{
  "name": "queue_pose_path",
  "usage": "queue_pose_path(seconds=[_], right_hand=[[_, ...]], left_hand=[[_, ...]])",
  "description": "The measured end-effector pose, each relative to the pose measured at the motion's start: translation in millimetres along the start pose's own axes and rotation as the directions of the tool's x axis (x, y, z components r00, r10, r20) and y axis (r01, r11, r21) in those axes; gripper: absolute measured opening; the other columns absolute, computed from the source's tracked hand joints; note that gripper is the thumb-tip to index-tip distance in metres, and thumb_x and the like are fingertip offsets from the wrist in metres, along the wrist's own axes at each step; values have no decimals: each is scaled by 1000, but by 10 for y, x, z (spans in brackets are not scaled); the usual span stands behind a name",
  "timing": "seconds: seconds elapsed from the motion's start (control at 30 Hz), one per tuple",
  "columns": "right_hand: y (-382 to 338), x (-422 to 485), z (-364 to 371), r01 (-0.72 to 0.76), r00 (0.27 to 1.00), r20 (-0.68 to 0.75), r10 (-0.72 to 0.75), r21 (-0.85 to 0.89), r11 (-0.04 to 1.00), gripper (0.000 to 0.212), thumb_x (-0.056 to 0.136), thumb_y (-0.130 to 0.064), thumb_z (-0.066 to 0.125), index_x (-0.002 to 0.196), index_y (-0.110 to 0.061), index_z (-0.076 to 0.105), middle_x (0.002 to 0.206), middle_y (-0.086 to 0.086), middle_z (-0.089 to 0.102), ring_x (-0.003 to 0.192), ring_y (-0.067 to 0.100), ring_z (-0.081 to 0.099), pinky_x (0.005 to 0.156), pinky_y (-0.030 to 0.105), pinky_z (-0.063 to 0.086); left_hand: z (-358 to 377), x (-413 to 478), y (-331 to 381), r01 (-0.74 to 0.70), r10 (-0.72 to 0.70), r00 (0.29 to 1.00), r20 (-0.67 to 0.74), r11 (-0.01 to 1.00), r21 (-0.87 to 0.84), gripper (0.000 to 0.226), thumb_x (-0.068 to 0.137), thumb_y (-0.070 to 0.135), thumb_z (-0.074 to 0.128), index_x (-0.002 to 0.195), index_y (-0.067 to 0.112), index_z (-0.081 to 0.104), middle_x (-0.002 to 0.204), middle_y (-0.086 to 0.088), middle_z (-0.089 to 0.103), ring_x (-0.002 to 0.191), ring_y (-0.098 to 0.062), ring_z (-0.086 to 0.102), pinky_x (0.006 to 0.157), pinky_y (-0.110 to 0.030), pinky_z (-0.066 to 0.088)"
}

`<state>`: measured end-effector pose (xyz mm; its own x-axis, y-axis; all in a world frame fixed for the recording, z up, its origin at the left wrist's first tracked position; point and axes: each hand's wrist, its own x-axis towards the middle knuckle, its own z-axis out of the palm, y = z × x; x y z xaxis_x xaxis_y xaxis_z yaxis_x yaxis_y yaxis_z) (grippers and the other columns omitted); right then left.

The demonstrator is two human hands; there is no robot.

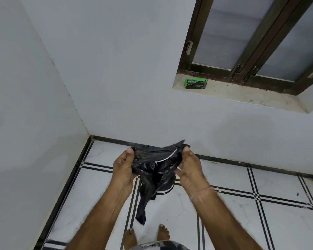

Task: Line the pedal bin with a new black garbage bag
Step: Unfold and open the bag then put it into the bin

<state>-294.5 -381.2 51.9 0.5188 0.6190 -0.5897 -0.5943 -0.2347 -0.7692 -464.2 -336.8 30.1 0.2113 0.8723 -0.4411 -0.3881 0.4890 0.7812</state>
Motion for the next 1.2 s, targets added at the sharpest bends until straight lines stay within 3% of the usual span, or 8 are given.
queue_pose_path(seconds=[0.17, 0.33, 0.47, 0.6, 0.8, 0.9, 1.07, 1.2], right_hand=[[90, 97, 67, -13, 998, -54, 11, -44, 999, 25, 112, -17, 47, 105, -6, 68, 102, 20, 69, 87, 28, 64, 82, 42, 57], [-32, 54, -46, 92, 982, 179, -58, -186, 978, 44, 110, -34, 53, 78, -24, 82, 83, 8, 80, 77, 23, 78, 76, 39, 65], [-117, 56, 8, 130, 956, 288, -50, -267, 955, 50, 110, -34, 53, 68, -23, 79, 71, 3, 77, 62, 14, 73, 57, 26, 59], [-230, 87, 6, 127, 951, 307, -44, -256, 958, 39, 107, -25, 59, 73, -15, 77, 72, 8, 76, 61, 18, 72, 55, 26, 59], [-236, 138, -18, 74, 938, 346, 7, -220, 973, 48, 105, -31, 61, 62, -21, 78, 63, 1, 73, 52, 11, 68, 51, 22, 56], [-200, 201, -1, 67, 958, 286, 5, -241, 968, 36, 106, -24, 60, 76, -15, 78, 70, 4, 75, 61, 16, 70, 55, 23, 58], [42, 133, -81, 445, 873, 61, -483, -503, 741, 13, 104, -29, 63, 103, -16, 65, 96, -6, 70, 93, 13, 65, 81, 27, 53], [160, -139, -73, 351, 875, 437, -208, -276, 895, 35, 94, -48, 72, 105, -15, 71, 99, -1, 76, 89, 8, 71, 73, 21, 58]], left_hand=[[-232, 32, -115, -6, -4, 990, 143, 997, 75, 53, 92, 50, 55, 108, 4, 76, 109, -19, 80, 95, -26, 78, 85, -37, 64], [-325, 111, 27, -12, -29, 995, 100, 922, 386, 78, 85, 89, 39, 115, 24, 72, 115, 4, 79, 111, -17, 71, 95, -38, 54], [-4, 54, 130, -71, -211, 888, 408, 814, 576, 62, 88, 78, 56, 122, 28, 71, 120, 3, 78, 110, -10, 74, 88, -25, 58], [122, 31, 56, -35, -219, 853, 473, 882, 470, 40, 95, 38, 73, 109, 0, 73, 109, -28, 76, 91, -31, 74, 82, -37, 61], [169, 22, -15, 13, -229, 865, 447, 900, 436, 33, 93, 31, 75, 99, -2, 73, 91, -16, 75, 75, -21, 71, 67, -27, 59], [200, -21, -14, 49, -228, 876, 426, 919, 390, 34, 91, 34, 76, 95, 0, 75, 84, -14, 76, 67, -20, 71, 65, -28, 59], [263, -41, -26, 29, -89, 972, 216, 963, 268, 29, 83, 32, 83, 69, 12, 69, 69, -11, 70, 55, -18, 64, 57, -27, 56], [264, -44, -23, 102, -128, 974, 189, 985, 142, 27, 82, 32, 83, 80, 7, 74, 83, -20, 75, 65, -24, 73, 61, -31, 61]])
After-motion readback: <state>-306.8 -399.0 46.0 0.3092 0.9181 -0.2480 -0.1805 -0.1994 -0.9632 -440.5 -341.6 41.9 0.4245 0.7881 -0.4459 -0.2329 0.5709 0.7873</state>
